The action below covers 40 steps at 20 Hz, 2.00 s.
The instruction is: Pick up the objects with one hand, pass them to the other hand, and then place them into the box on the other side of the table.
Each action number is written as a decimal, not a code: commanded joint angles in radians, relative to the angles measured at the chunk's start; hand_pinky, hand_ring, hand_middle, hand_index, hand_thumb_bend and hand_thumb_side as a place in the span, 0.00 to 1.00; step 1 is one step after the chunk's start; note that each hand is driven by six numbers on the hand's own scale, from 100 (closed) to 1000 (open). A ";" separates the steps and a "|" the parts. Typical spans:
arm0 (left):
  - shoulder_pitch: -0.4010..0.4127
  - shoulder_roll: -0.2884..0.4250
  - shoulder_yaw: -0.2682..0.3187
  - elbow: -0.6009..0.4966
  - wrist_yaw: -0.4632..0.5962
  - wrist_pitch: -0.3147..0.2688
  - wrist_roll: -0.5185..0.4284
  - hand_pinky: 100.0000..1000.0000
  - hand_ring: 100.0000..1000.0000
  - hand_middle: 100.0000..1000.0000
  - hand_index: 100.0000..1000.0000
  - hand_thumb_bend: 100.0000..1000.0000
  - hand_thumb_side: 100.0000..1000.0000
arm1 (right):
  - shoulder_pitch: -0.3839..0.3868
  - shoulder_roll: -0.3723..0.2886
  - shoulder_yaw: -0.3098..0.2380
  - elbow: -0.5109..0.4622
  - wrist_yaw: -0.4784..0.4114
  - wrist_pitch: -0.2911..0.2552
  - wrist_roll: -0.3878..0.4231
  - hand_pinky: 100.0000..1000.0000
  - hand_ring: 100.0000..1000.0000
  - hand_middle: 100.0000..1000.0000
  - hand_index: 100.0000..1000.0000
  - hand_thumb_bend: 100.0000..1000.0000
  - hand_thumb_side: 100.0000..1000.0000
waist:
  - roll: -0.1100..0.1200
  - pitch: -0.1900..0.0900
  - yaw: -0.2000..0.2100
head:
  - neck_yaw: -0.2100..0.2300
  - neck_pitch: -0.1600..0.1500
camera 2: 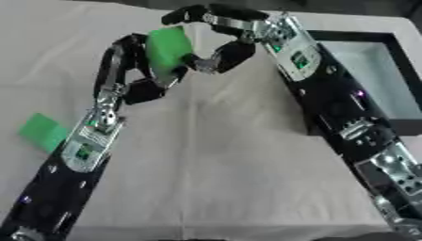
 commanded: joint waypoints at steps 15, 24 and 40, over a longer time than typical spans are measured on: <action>-0.022 -0.011 0.004 -0.009 0.018 -0.013 -0.015 0.29 0.18 0.16 0.34 0.00 0.02 | -0.015 -0.026 -0.001 -0.004 0.006 -0.291 0.309 1.00 0.98 0.94 1.00 0.00 0.47 | -0.003 -0.016 -0.002 | 0.008 0.005; -0.024 -0.007 0.013 -0.007 0.003 -0.014 -0.009 0.29 0.19 0.16 0.34 0.00 0.04 | -0.011 -0.040 0.023 -0.012 0.013 -0.314 0.309 1.00 0.99 0.95 1.00 0.00 0.48 | -0.005 -0.015 -0.005 | 0.011 0.011; -0.029 0.000 0.026 -0.007 0.022 -0.015 0.007 0.28 0.16 0.11 0.32 0.00 0.02 | -0.001 -0.055 0.077 -0.044 -0.015 -0.323 0.309 1.00 1.00 0.96 1.00 0.13 0.36 | -0.012 -0.014 -0.008 | 0.016 0.015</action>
